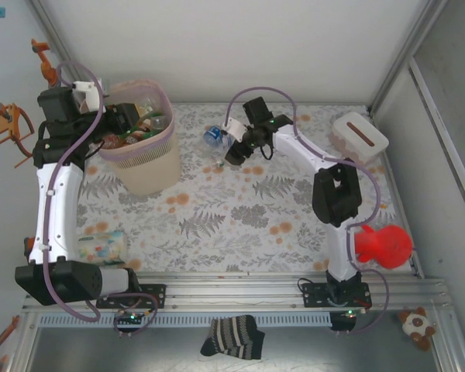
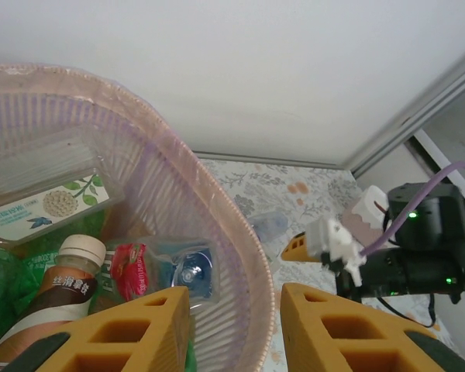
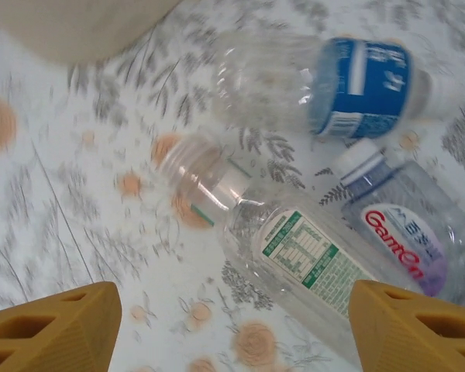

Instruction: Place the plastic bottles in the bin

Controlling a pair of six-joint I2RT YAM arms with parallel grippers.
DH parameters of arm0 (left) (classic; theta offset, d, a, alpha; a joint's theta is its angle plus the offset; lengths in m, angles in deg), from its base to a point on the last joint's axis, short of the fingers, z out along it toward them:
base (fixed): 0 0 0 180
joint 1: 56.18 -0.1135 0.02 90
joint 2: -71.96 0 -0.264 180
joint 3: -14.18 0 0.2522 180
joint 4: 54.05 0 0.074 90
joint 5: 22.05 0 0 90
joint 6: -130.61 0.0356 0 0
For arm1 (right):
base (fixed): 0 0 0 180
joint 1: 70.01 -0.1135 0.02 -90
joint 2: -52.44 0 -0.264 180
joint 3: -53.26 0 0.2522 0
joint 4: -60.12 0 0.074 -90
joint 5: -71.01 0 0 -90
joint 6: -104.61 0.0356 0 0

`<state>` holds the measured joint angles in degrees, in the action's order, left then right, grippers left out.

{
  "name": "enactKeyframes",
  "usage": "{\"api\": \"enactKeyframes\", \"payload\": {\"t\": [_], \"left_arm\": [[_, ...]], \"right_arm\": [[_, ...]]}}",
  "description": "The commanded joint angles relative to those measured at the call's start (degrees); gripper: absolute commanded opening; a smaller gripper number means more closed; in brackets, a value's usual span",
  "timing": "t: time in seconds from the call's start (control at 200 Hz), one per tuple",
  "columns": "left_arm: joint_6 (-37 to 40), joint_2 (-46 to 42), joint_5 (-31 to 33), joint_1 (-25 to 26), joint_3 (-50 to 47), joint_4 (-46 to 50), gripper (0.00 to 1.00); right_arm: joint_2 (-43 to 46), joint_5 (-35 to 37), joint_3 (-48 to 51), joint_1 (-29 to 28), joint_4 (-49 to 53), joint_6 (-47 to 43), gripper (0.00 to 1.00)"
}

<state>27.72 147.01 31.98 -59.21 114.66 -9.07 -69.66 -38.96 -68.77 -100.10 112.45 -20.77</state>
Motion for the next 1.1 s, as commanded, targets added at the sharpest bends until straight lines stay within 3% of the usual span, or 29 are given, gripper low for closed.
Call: {"api": "enactKeyframes", "payload": {"t": [0.0, 0.205, 0.676, 1.092], "left_arm": [[-0.53, -1.74, -1.70, 0.39, -0.24, -0.35, 0.36], [0.14, -1.96, -1.70, 0.39, 0.47, 1.38, 0.36], [-1.24, -1.61, -3.16, 0.83, 0.34, 1.06, 0.36], [-1.88, -2.18, -3.18, 1.09, -1.28, 0.42, 0.36]], "right_arm": [[-4.19, 2.70, -6.23, 0.33, 12.76, -27.82, 0.77], [-9.63, 0.37, -13.98, 0.99, 16.48, -35.63, 0.77], [-21.33, 0.04, -25.65, 1.87, 16.41, -36.52, 0.80], [-23.33, -0.86, -24.27, 1.96, 15.31, -35.60, 0.75]]}}
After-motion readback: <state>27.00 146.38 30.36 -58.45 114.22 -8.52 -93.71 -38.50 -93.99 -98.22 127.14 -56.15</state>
